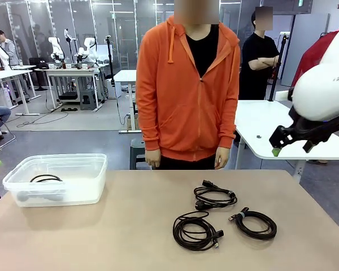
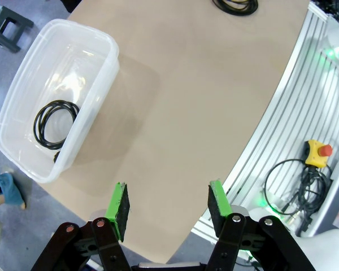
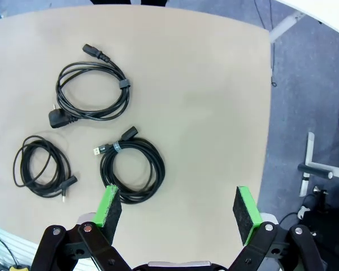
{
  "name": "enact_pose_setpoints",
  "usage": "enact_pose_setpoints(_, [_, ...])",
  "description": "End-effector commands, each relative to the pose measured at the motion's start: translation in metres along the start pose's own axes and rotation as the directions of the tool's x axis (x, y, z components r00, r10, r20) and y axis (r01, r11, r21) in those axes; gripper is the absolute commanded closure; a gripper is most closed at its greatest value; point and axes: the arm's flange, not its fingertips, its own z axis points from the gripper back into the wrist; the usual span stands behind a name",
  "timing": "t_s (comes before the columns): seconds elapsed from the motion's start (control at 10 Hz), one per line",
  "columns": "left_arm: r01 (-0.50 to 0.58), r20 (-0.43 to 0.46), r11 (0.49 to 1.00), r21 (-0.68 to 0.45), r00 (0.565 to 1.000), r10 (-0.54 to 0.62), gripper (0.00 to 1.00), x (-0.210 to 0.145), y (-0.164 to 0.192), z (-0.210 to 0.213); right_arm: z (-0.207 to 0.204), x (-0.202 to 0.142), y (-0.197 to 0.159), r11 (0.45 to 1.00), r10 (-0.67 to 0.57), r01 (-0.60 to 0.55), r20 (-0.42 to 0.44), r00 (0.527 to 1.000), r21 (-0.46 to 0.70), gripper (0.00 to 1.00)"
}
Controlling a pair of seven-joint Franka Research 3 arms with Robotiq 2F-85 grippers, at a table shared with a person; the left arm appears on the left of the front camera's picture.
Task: Organize and store the cables.
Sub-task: Place the Power Cable into the Organizing box.
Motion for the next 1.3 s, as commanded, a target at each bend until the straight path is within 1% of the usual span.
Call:
enact_pose_setpoints(0.0, [-0.011, -0.008, 1.000, 0.012, 1.000, 0.011, 0.29, 0.001, -0.001, 0.002, -0.021, 0.006, 0.020, 0.999, -0.032, 0.033, 0.017, 0.999, -0.016, 0.00])
enact_pose_setpoints(0.1, [-0.011, -0.008, 1.000, 0.012, 1.000, 0.011, 0.29, 0.001, -0.001, 0.002, -0.023, 0.007, 0.023, 0.999, -0.040, 0.041, 0.010, 0.999, -0.015, 0.00])
enact_pose_setpoints(0.2, [-0.011, -0.008, 1.000, 0.012, 1.000, 0.011, 0.29, 0.001, -0.001, 0.002, -0.018, 0.006, 0.018, 0.997, -0.065, 0.064, -0.008, 0.998, -0.041, 0.00])
enact_pose_setpoints(0.3, [-0.011, -0.008, 1.000, 0.012, 1.000, 0.011, 0.29, 0.001, -0.001, 0.002, -0.021, 0.004, 0.018, 1.000, -0.005, 0.005, -0.004, 1.000, 0.003, 0.00])
enact_pose_setpoints(0.8, [-0.011, -0.008, 1.000, 0.012, 1.000, 0.011, 0.29, 0.001, -0.001, 0.002, -0.022, 0.004, 0.019, 1.000, -0.017, 0.017, -0.006, 1.000, 0.001, 0.00])
enact_pose_setpoints(0.9, [-0.011, -0.008, 1.000, 0.012, 1.000, 0.011, 0.29, 0.001, -0.001, 0.002, -0.051, 0.023, 0.037, 0.997, 0.082, -0.082, 0.008, 0.997, -0.016, 0.00])
enact_pose_setpoints(1.0, [-0.011, -0.008, 1.000, 0.012, 1.000, 0.011, 0.29, 0.001, -0.001, 0.002, -0.078, 0.039, 0.051, 0.993, 0.121, -0.122, -0.018, 0.992, -0.010, 0.00])
enact_pose_setpoints(1.1, [-0.011, -0.008, 1.000, 0.012, 1.000, 0.011, 0.29, 0.001, -0.001, 0.002, -0.099, 0.052, 0.062, 0.991, 0.131, -0.131, -0.041, 0.991, -0.002, 0.00])
enact_pose_setpoints(1.2, [-0.011, -0.008, 1.000, 0.012, 1.000, 0.011, 0.29, 0.001, -0.001, 0.002, -0.118, 0.060, 0.070, 0.990, 0.140, -0.140, -0.085, 0.987, 0.004, 0.00])
